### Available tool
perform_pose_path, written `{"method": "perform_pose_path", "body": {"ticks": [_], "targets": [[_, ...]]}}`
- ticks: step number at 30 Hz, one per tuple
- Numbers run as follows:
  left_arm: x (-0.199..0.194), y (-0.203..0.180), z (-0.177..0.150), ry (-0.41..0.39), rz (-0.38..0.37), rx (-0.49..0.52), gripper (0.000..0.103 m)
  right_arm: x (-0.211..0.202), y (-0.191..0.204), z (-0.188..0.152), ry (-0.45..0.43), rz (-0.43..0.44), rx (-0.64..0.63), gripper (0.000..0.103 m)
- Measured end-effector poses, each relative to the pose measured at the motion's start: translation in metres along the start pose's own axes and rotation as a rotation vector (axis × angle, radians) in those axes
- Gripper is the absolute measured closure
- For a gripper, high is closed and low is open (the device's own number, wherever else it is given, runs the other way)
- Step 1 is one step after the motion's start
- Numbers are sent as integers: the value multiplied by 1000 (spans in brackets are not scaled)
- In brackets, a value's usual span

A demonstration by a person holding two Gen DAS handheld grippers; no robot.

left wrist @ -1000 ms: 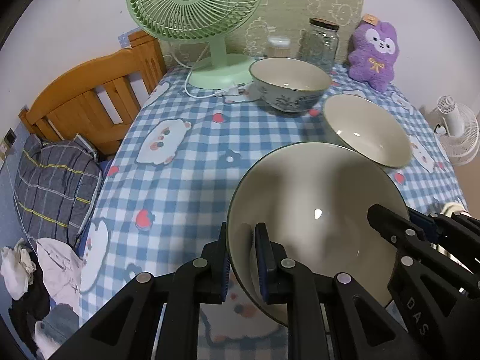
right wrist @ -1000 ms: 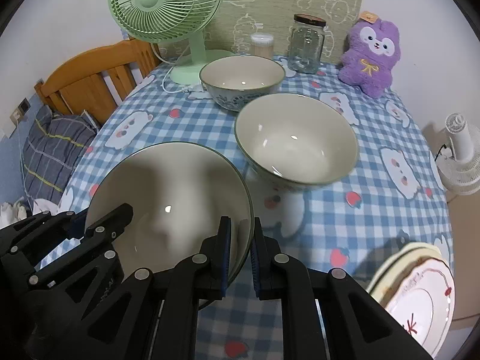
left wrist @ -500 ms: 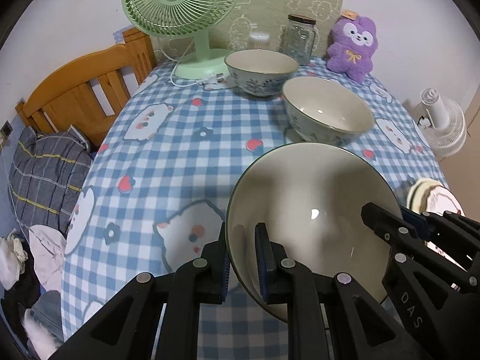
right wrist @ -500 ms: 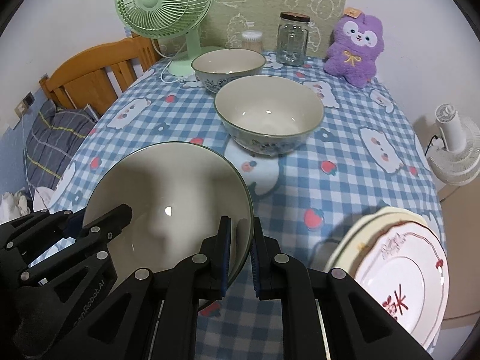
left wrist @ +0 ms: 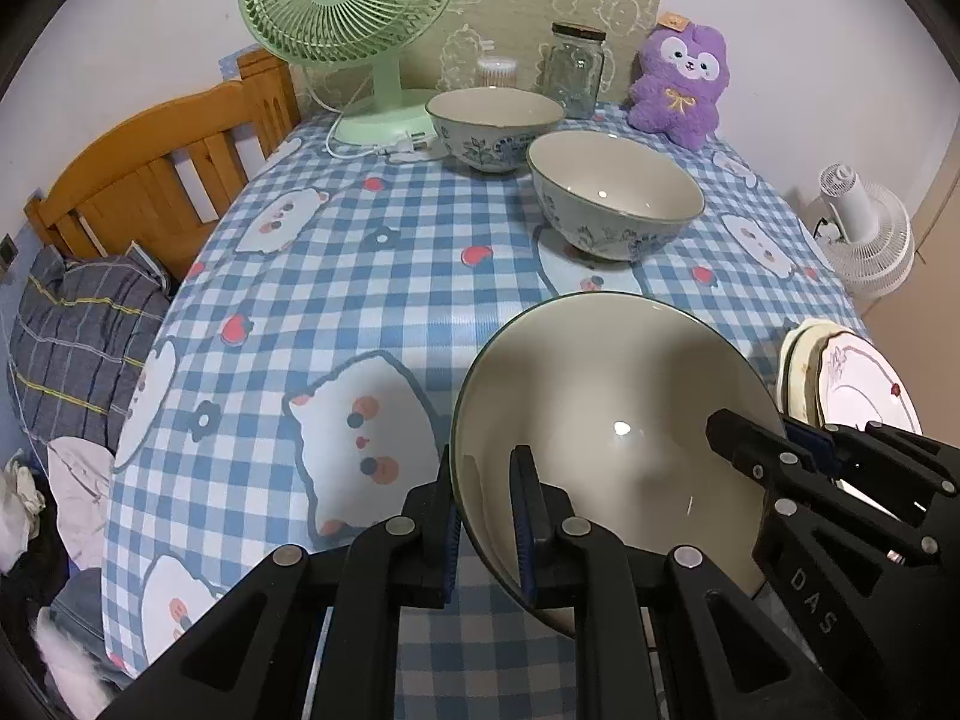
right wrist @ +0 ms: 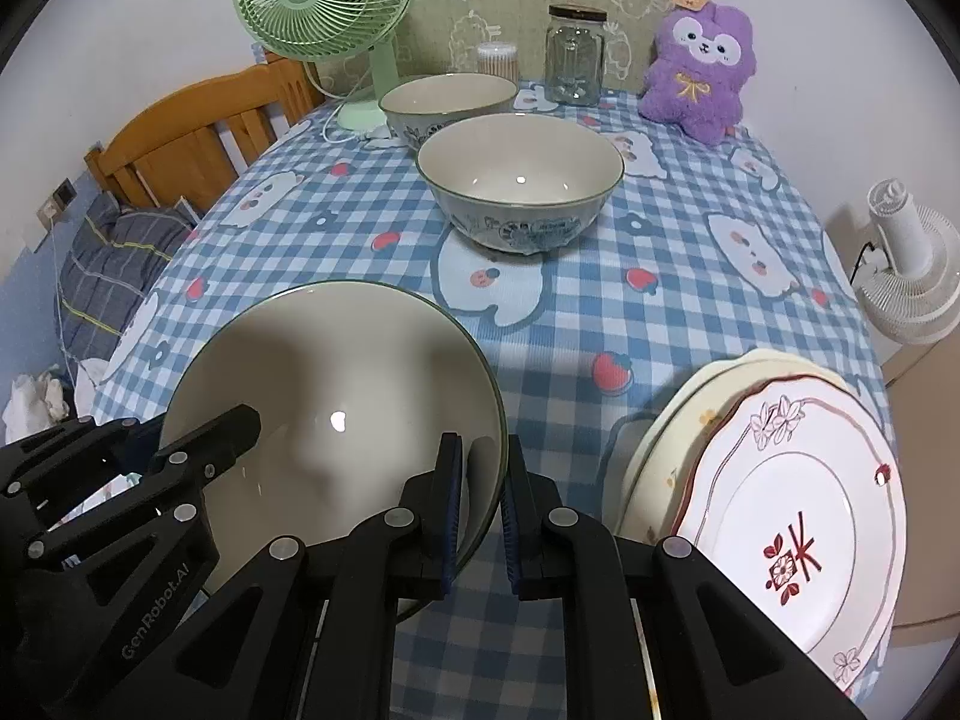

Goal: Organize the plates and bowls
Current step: 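Lift the white bowl with both tools and carry it toward the plate stack, then lower the white bowl onto the cloth and open both tools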

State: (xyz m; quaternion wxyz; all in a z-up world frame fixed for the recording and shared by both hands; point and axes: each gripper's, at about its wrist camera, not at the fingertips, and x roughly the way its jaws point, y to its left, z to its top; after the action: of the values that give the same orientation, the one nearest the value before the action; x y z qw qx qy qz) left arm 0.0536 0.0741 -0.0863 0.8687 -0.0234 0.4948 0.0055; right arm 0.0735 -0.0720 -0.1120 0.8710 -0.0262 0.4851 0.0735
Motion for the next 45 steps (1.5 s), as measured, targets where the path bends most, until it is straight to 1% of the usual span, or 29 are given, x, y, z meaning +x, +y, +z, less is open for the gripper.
{"method": "perform_pose_path", "body": {"ticks": [3,8,10,11,12,15,17,19,21,22,23,25,28,31,34,37,41,43,45], "targets": [[5,-1,-4,17,2,3,90,0,1,-2,2,-2,-11,88],[5,-1,-6,11,-1,6,90,1,0,-4,6,-2,-15,88],[5,-1,-6,1,-17,7,90,2,-1,-3,16,10,-13,87],[5,-1,-7,-4,-21,3,84,1,-2,-3,21,22,-13,87],[6,-1,-8,-9,-26,12,82,2,-2,-2,26,27,-18,87],[6,-6,-11,-32,-13,53,72,0,4,-2,32,12,-52,86],[5,-8,-11,-42,-17,67,64,0,6,-2,33,1,-59,86],[3,-9,-10,-48,-26,72,59,2,2,0,44,0,-29,76],[3,-8,-9,-59,-21,72,51,3,-4,2,43,3,1,75],[3,-7,-8,-62,-20,73,44,3,-7,2,45,6,11,74],[3,-6,-7,-65,-22,73,39,3,-11,3,50,11,28,73],[3,-5,-6,-67,-24,75,37,3,-15,4,54,13,38,64],[2,-5,-2,-65,-26,82,31,-3,-17,5,48,14,28,62],[-1,-6,2,-77,-22,102,28,-10,-16,8,35,-1,4,61],[-4,-9,6,-84,-21,127,27,-18,-16,13,11,-23,-16,59],[-8,-9,11,-91,-27,132,26,-25,-17,18,-15,-30,-44,59],[-15,-12,20,-107,-25,137,24,-32,-20,26,-23,-37,-55,57],[-20,-14,25,-119,-15,144,24,-37,-21,30,-39,-55,-60,50],[-24,-14,30,-123,-18,142,24,-42,-23,33,-55,-63,-63,46]]}}
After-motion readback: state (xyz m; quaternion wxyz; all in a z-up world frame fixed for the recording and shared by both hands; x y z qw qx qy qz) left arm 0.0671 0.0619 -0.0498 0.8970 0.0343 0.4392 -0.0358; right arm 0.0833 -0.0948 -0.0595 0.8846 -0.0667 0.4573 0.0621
